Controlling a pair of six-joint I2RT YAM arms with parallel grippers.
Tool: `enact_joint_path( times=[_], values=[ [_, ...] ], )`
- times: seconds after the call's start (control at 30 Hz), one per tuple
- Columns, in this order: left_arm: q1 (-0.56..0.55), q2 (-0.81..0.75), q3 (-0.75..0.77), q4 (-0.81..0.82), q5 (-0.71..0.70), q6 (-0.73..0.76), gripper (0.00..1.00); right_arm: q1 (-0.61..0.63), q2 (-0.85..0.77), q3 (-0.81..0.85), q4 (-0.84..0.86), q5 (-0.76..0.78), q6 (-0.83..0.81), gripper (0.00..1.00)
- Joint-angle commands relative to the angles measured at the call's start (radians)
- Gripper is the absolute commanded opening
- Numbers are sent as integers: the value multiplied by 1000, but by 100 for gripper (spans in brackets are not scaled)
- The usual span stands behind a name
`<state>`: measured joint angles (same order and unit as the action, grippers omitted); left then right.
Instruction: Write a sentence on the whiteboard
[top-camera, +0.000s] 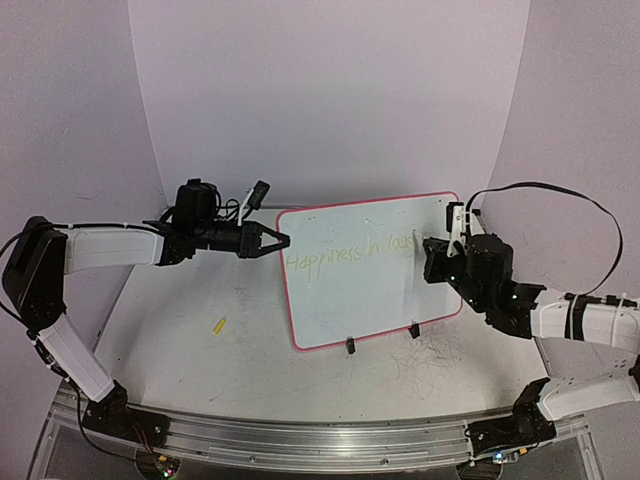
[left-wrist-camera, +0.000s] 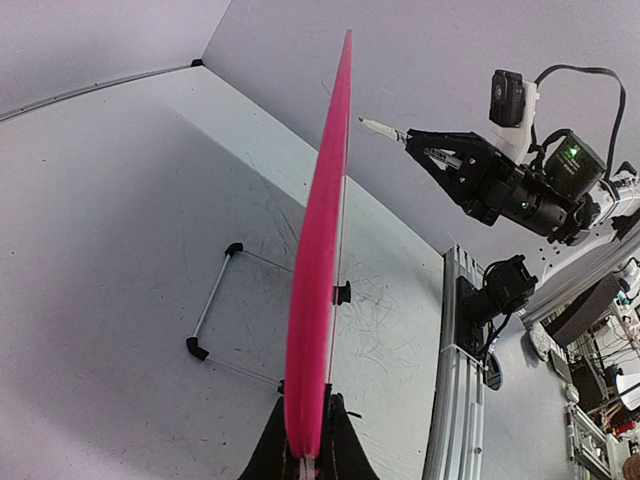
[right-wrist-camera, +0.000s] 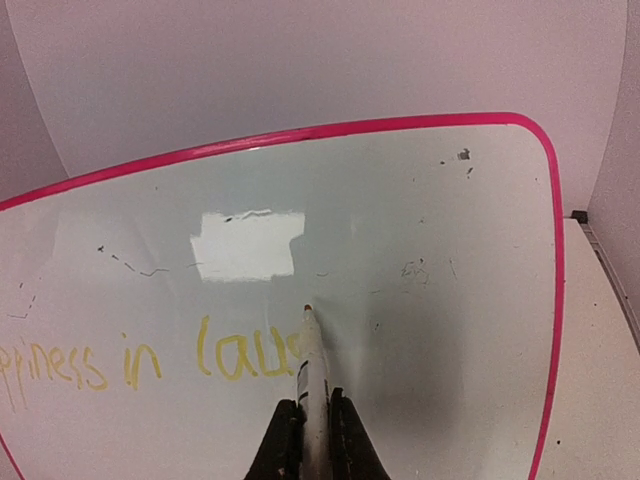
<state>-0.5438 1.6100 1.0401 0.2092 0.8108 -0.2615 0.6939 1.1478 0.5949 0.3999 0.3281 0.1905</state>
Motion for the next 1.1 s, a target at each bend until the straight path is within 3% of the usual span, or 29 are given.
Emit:
enact_joint_path(
  times=[0.0,1.07],
  values=[
    [-15,-18,22,-54,-38,49,0,-11,23,52,53,40,-23,0],
    [-16,-10,26,-55,-33,47,0,-27,-6,-52,-8,-12,42,0]
  ],
)
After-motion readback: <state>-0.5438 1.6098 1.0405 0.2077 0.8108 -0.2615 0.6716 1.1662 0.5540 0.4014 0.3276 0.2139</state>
